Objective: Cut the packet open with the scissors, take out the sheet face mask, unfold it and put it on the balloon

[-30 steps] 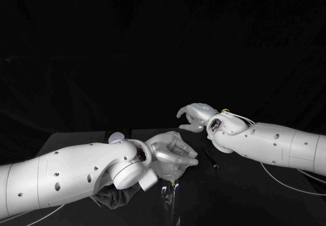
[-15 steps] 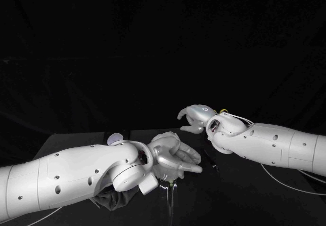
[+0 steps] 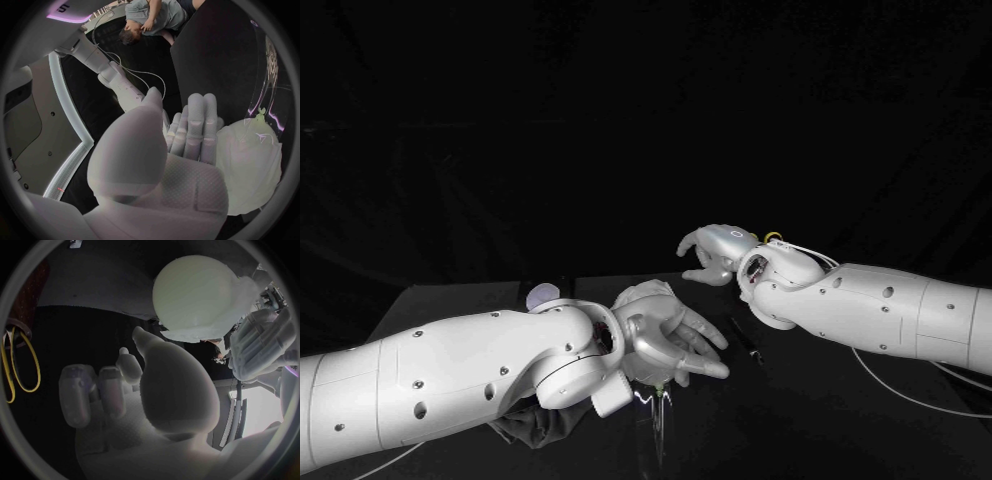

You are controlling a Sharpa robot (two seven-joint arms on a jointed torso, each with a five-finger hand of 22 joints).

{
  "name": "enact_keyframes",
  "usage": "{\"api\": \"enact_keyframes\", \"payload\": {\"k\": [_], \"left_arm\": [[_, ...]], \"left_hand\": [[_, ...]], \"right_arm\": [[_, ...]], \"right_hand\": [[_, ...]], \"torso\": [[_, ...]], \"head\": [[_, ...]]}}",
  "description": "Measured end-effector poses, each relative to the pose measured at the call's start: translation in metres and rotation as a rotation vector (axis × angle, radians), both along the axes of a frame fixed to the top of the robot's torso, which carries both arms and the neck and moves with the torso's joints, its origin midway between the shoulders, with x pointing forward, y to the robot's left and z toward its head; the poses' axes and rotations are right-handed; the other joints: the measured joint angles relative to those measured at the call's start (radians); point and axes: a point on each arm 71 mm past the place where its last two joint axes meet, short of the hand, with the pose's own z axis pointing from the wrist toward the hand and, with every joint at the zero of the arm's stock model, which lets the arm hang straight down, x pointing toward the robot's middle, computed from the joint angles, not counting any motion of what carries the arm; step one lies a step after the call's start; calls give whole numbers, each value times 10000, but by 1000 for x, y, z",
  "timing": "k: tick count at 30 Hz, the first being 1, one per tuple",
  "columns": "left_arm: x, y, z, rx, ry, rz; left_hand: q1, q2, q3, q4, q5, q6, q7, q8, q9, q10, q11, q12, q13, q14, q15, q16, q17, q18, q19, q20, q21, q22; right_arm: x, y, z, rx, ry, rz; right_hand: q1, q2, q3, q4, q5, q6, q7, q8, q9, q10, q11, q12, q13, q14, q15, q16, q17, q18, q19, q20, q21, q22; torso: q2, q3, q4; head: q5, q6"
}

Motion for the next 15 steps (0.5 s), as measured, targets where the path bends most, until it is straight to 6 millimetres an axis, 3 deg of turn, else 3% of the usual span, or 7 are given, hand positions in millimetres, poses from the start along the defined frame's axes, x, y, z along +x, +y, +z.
{"api": "enact_keyframes", "payload": {"k": [1, 2, 5, 12, 13, 15], "left_arm": [[0, 0, 0, 17, -14, -48], [-1, -1, 0, 28, -23, -81], [-1, -1, 0, 55, -45, -184], [-4, -5, 0, 56, -35, -470], [-4, -6, 0, 43, -21, -530], [-5, -6, 0, 19, -6, -603]], "left_hand": [[3, 3, -33, 19, 0, 83, -53, 0, 12, -16, -16, 0, 0, 23, -17, 32, -24, 0, 5, -5, 0, -12], [59, 59, -33, 19, 0, 145, -388, 0, 12, -18, -14, 0, 0, 101, -28, 79, -54, 0, 75, -31, 0, -20], [120, 120, -32, 20, 0, 166, -871, 0, -4, -93, -16, 0, 1, 214, -34, 142, -100, 0, 148, -64, 0, -20], [196, 197, -28, 18, 0, -145, -1261, -13, -241, -109, -26, 0, 1, 454, -84, 234, -151, -4, 337, -87, 2, -22], [336, 336, 53, -62, 0, -614, -1457, -119, -463, -216, -34, 0, 1, 576, -101, 315, -166, -5, 374, -124, 39, -22], [483, 418, 128, -137, 0, -1028, -1625, -206, -672, -220, -35, 0, 1, 673, -102, 346, -185, -8, 427, -106, 69, -22]], "right_arm": [[0, 0, 0, 21, 14, -24], [0, -1, 0, 36, 24, -42], [0, -2, 0, 86, 55, -111], [0, -6, 0, 212, 98, -262], [0, -7, 0, 243, 100, -287], [0, -8, 0, 294, 103, -326]], "right_hand": [[0, 0, 0, 0, 0, 3, 0, 0, 0, 0, 0, 0, 0, 0, 0, -13, -1, 0, 0, 0, 0, 1], [0, 0, 0, 0, 0, 4, -1, 0, 0, 0, 0, 0, 0, 0, 0, -13, -3, 0, 0, 0, 0, 1], [0, 0, 0, 0, 0, 15, -11, 0, 0, 1, 0, 0, 0, 0, 0, -14, -7, -1, -1, 0, -1, 3], [5, 5, 0, 0, 0, 16, -12, 0, -1, 1, -1, 0, -12, 0, 0, -16, -7, 0, -1, 1, -2, 6], [37, 38, 0, 0, 0, 16, -12, 0, -1, 2, -1, 0, -10, 0, 0, -17, -7, 0, -1, 1, -18, 7], [39, 39, 0, 0, 0, 16, -13, 0, -9, 2, -1, 0, -3, 0, 0, -32, -6, 0, -1, 1, -19, 7]], "torso": [[0, 0, 1], [0, 0, 1], [1, 0, 0], [1, 1, -3], [1, 1, -3], [2, 3, -3]], "head": [[-5, 0], [-10, 0], [-12, -6], [-20, -12], [-23, -12], [-27, -12]]}}
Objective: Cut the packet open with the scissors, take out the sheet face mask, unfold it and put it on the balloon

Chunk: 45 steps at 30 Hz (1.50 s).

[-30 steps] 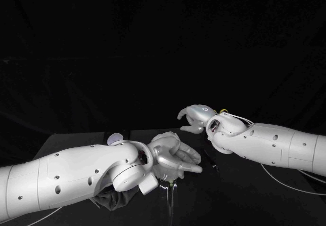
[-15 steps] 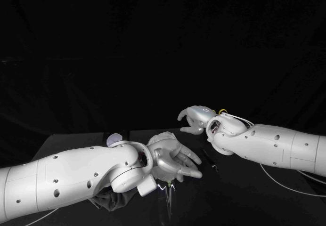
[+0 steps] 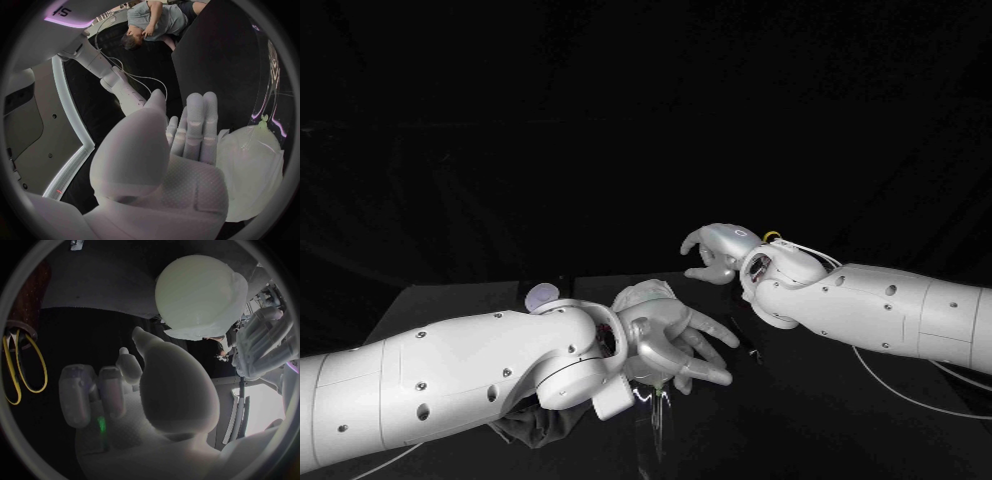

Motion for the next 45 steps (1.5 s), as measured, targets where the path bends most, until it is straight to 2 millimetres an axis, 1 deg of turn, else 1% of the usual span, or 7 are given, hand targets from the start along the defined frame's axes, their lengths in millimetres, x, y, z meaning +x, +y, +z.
{"api": "enact_keyframes", "payload": {"k": [3, 5, 9, 11, 22, 31, 45], "left_arm": [[0, 1, 0, -65, 20, -59], [1, 5, 0, -153, 25, 6], [8, 20, 3, -479, 88, 387], [12, 29, 5, -693, 162, 630], [49, 107, 38, -2168, 113, 2725], [78, 162, 41, -2318, -262, 4321], [100, 179, 21, -1375, -1233, 5808]], "left_hand": [[148, 27, 142, -50, 0, -171, -67, 0, -86, -31, -32, 0, 0, 1, 0, 0, -47, -2, 36, -35, 0, 0], [226, 66, 225, -102, 0, 414, 286, 158, 172, -2, -61, 25, 18, 1, -1, 0, -101, -7, 90, -89, 0, -1], [670, 201, 591, -217, 0, 2294, 1530, 831, 757, 764, -248, 469, 125, -372, -186, -518, -409, -20, 30, -148, -3, -65], [865, 188, 875, -199, 0, 2760, 1686, 1000, 770, 1176, -276, 674, 154, -680, -198, -975, -650, -38, -160, -246, -172, -133], [843, -171, 1634, 64, 0, 3610, 1490, 1084, 430, 2730, -675, 1398, 342, -518, -538, -1588, -1057, -45, -292, -285, -302, -216], [-134, -540, 1443, 106, 0, 3604, 1497, 1084, 289, 2631, -554, 1398, 361, 18, -444, -1192, -802, -51, -31, -325, -417, -320], [-488, -552, 1042, 63, 0, 3299, 1471, 1488, 371, 1770, -660, 3157, 1477, 241, -519, 597, 689, -63, 484, -482, -141, -213]], "right_arm": [[-1, -3, 0, 148, 17, -93], [-2, -6, 0, 343, 40, -196], [-6, -16, 2, 1062, 99, -497], [-9, -20, 3, 1510, 134, -645], [-30, -46, 6, 4473, 1133, -1696], [-41, -49, 1, 6064, 2321, -2223], [-53, -23, -11, 6859, 3508, -2084]], "right_hand": [[0, 0, 0, 0, 0, 113, -23, 0, -3, 0, 0, 21, 22, 0, 0, 65, 1, 0, 0, 0, 54, 0], [58, 58, 4, 4, 0, 305, -18, 1, -4, 114, 0, 163, 95, 0, 0, 103, 2, 0, -1, 0, 202, 0], [10, 202, 103, 103, 0, 757, -3, 158, -5, 339, -3, 384, 187, 0, 0, 196, 7, 0, -16, 14, 425, -2], [9, 202, 141, 141, 0, 931, 3, 161, -5, 431, -1, 487, 213, 0, 0, 223, 8, 0, -16, 14, 515, -3], [-484, 376, -49, 717, 0, 1445, -187, 275, -81, 1328, -181, 1465, 219, -27, -47, 253, 7, 0, 2, -52, 708, -8], [-837, 378, -275, 997, 0, 1527, -239, 274, -142, 1744, -224, 2033, 213, 3, -77, 250, -1, 0, 3, -81, 707, -3], [-1305, 304, -690, 1466, 0, 1574, -219, 274, -211, 1825, -214, 2449, 200, 2, -76, 255, 2, 0, 2, -82, 697, -1]], "torso": [[2, 0, 0], [3, 0, -1], [7, 0, -6], [8, 0, -7], [-1, -6, 12], [39, -23, 19], [214, -48, 16]], "head": [[-2, 11], [-6, 25], [-22, 42], [-25, 25], [0, -112], [75, -267], [194, -445]]}}
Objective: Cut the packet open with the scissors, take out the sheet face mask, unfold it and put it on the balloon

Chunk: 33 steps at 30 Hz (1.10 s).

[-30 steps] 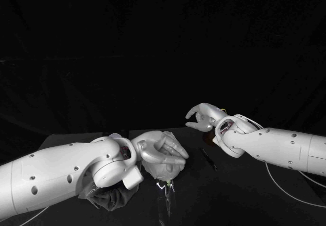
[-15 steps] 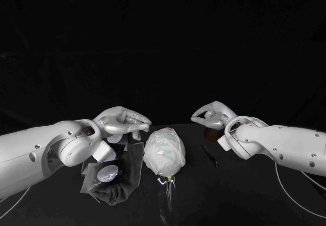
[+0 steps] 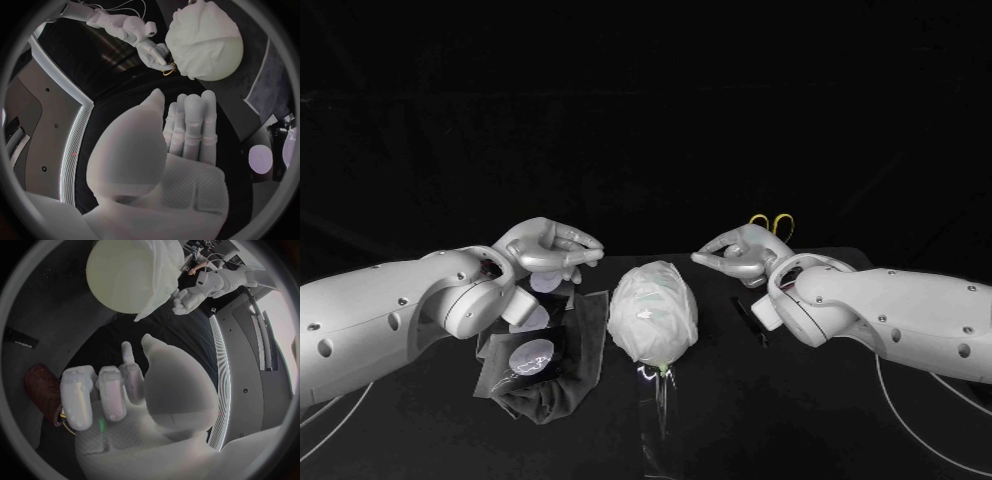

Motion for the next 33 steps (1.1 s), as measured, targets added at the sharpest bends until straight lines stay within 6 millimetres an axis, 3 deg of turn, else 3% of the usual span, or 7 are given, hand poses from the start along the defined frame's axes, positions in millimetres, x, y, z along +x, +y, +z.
{"api": "enact_keyframes", "payload": {"k": [3, 5, 7, 15, 20, 25, 33], "left_arm": [[1, -1, -9, 369, 14, 160], [2, -2, -16, 600, 55, 240], [3, -4, -21, 803, 94, 292], [5, -13, -30, 1254, 154, 318], [5, -16, -33, 1423, 194, 264], [4, -21, -37, 1489, 255, 160], [3, -28, -40, 1510, 345, 8]], "left_hand": [[-12, 12, -234, 14, 0, -214, -66, 198, 46, -456, -27, 962, 634, 322, -3, 618, 934, -61, 36, -36, 188, 112], [-52, 53, -344, 23, 0, -280, -101, 296, 72, -643, -35, 1460, 955, 483, -21, 882, 1341, -27, 36, -36, 278, 168], [-60, 61, -491, 43, 0, -410, -88, 443, 102, -906, -72, 2351, 1529, 747, -39, 1284, 2022, 51, 71, -71, 432, 257], [-85, 151, -1002, 33, 0, -661, -193, 929, 144, -1655, -197, 5121, 3235, 1624, -156, 2327, 4090, 64, 71, -71, 965, 606], [-79, 290, -1220, 48, 0, -695, -227, 1120, 127, -1691, -231, 6386, 3947, 2123, -229, 2747, 5124, 63, 506, -178, 1509, 1413], [-183, 400, -1523, 57, 0, -690, -230, 1228, -14, -823, -336, 7981, 5768, 2443, -269, 3007, 5792, 62, 877, -228, 1979, 2176], [-139, 440, -1681, 55, 0, -726, -269, 1246, -136, -381, -360, 8722, 6681, 2602, -286, 3111, 6217, 55, 1018, -266, 2232, 2663]], "right_arm": [[-2, 6, -2, 46, 116, 107], [-3, 10, -4, 64, 205, 185], [-4, 14, -5, 74, 275, 244], [-8, 24, -7, 118, 435, 449], [-10, 28, -7, 147, 511, 562], [-11, 32, -8, 154, 598, 674], [-11, 38, -9, 132, 722, 823]], "right_hand": [[-35, -35, -73, -12, 0, 0, -1, 0, -20, 0, 0, 0, 4, 0, 0, 2, 6, 0, 28, -30, -1, -1], [-40, -40, -86, 2, 0, 0, -1, 0, -21, 0, 0, 0, 5, 0, 0, 2, 6, 0, 31, -37, -4, -2], [-40, -40, -111, 26, 0, 1, -1, 0, -20, -1, 0, 0, 6, -1, 0, 2, 6, 0, 31, -37, -10, -3], [-116, -10, -180, 42, 0, 1, -3, -1, -35, -2, 0, -1, 8, -1, 1, -2, 5, -1, 18, -50, -17, -7], [-216, 47, -278, 56, 0, 2, -3, -40, -48, -3, 0, 37, 6, -2, 2, -5, 4, -1, 17, -50, -18, -6], [-288, 51, -349, 67, 0, 2, -4, -40, -50, -3, 0, 38, 3, -1, 2, -7, -3, 0, 17, -50, -19, -3], [-288, 51, -388, 28, 0, 2, -4, -40, -51, -4, -1, 37, -1, -2, 2, -2, -2, 0, 16, -49, -20, 1]], "torso": [[23, 0, -3], [33, 0, -8], [34, 0, -10], [35, 1, -14], [33, 3, -16], [21, 7, -16], [20, 4, -8]], "head": [[8, -23], [21, -50], [24, -68], [7, -133], [19, -178], [7, -211], [-56, -230]]}}
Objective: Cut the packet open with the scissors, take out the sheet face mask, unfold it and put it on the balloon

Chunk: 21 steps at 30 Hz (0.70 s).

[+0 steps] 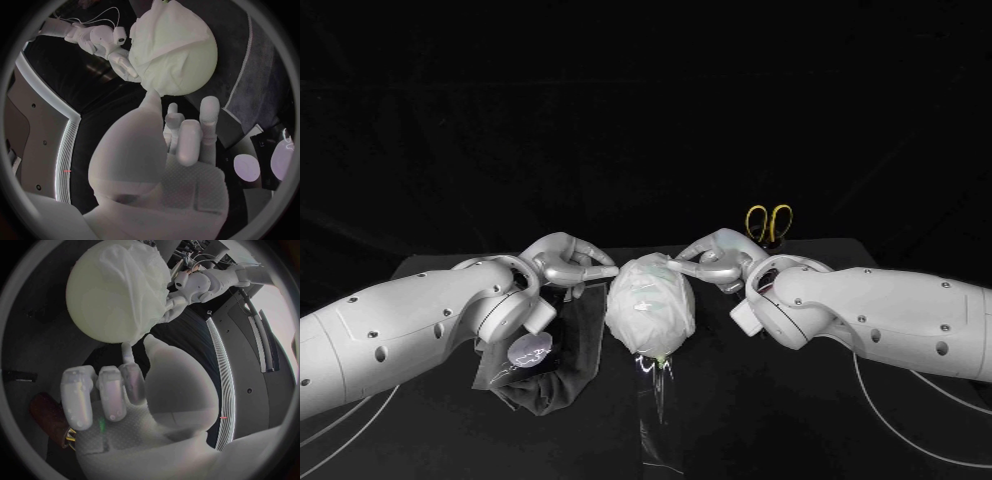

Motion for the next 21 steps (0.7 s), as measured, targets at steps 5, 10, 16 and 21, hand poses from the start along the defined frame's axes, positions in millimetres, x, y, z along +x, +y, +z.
{"api": "enact_keyframes", "payload": {"k": [5, 10, 16, 21], "left_arm": [[0, -4, -1, -14, 61, -67], [1, -5, -2, 1, 113, -77], [2, -6, -6, 33, 208, -72], [2, -7, -8, 57, 270, -62]], "left_hand": [[53, 53, -44, -11, 0, 0, 0, 0, -33, 0, 0, 38, 73, 0, 0, 3, 60, -6, 21, 21, 46, 59], [91, 91, -55, 1, 0, -36, -38, 0, -69, 71, 3, 120, 204, 72, 0, 50, 156, -21, 71, 0, 92, 187], [154, 153, -83, -27, 0, -77, 2, 0, -125, 179, 37, 266, 372, 144, 3, 96, 337, -27, 182, -5, 213, 379], [197, 197, -83, -27, 0, -77, 2, -1, -146, 214, 1, 327, 444, 146, 4, 97, 370, -38, 249, 36, 273, 441]], "right_arm": [[1, 2, -1, -89, 32, 47], [1, 2, -1, -220, 45, 66], [2, 1, -2, -450, 37, 63], [3, -1, -2, -679, -37, 37]], "right_hand": [[120, 120, -18, -37, 0, 31, -31, 0, -10, -1, -1, -1, 5, -36, -36, 4, 1, 0, 0, 0, 10, 0], [395, 266, 72, -185, 0, 64, -65, 0, -10, -16, -15, -2, 8, 2, -74, 4, 8, 0, -1, 0, 31, -2], [557, 314, 100, -295, 0, 157, -83, 0, -12, 21, -54, -5, 8, 2, -74, -1, 8, 0, -2, 1, 31, -7], [557, 314, 128, -323, 0, 157, -84, 40, -13, 20, -54, -6, 6, 2, -74, -4, 8, 0, -3, 1, 30, -8]], "torso": [[-6, -2, 4], [-12, -2, 3], [-12, 0, -2], [-7, 0, -5]], "head": [[-15, -4], [12, -19], [29, -37], [30, -38]]}}
